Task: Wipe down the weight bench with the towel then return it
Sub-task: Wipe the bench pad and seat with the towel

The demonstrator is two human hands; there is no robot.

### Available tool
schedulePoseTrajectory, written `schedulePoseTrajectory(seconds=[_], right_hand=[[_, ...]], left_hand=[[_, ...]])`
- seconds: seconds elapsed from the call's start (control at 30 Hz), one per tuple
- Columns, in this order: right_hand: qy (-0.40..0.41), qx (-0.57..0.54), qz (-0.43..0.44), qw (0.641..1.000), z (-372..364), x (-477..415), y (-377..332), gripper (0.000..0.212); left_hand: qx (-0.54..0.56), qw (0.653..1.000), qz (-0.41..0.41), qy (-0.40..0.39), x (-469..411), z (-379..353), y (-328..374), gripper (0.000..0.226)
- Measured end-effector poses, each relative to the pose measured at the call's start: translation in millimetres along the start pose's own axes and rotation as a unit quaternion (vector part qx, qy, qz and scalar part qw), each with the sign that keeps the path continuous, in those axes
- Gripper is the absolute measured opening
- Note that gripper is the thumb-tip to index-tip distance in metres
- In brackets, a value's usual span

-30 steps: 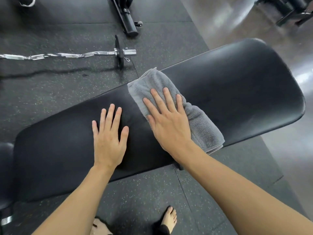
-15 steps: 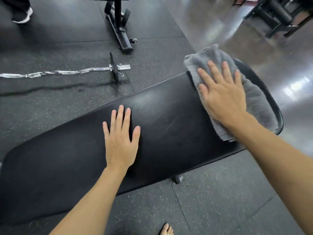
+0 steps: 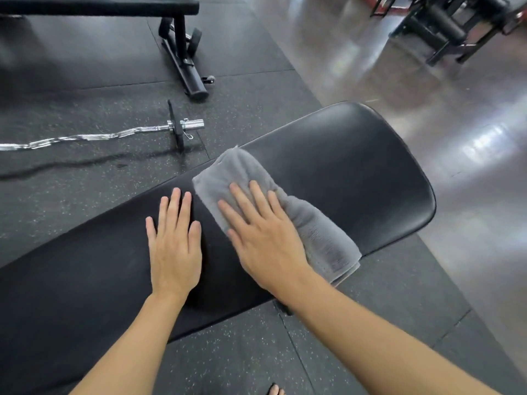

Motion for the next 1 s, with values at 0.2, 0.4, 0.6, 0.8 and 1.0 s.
schedulePoseTrajectory(seconds=[0.2,0.4,0.6,0.8,1.0], right_hand=[[0.042,0.006,-0.088,0.995,21.2,48.0,61.5,0.053],[0.038,0.062,-0.187,0.980,61.6,87.1,178.5,0.056],[0.019,0.081,-0.153,0.985,57.6,72.2,163.7,0.057],[-0.002,0.078,-0.087,0.993,31.2,35.5,86.0,0.057],[-0.036,0.056,-0.047,0.997,-1.7,3.1,-12.1,0.057]], left_hand=[[0.004,1.000,0.026,0.001,0.6,-0.6,3.5,0.065],[0.013,0.999,0.048,0.000,3.7,-1.8,8.8,0.064],[0.016,0.999,0.043,0.020,3.9,1.5,8.8,0.062],[0.052,0.998,0.017,0.000,4.0,1.5,-1.8,0.060],[0.030,0.999,-0.015,-0.029,24.2,12.3,-75.4,0.057]])
Point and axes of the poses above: each hand's wrist, its own x-axis away from the middle knuckle, its own z-axis out of the back of the hand, y = z × x, the point moved 10 cm from there along -x, towards the middle knuckle, and after that the axes turned 13 degrees about z, right-handed, at the moved point
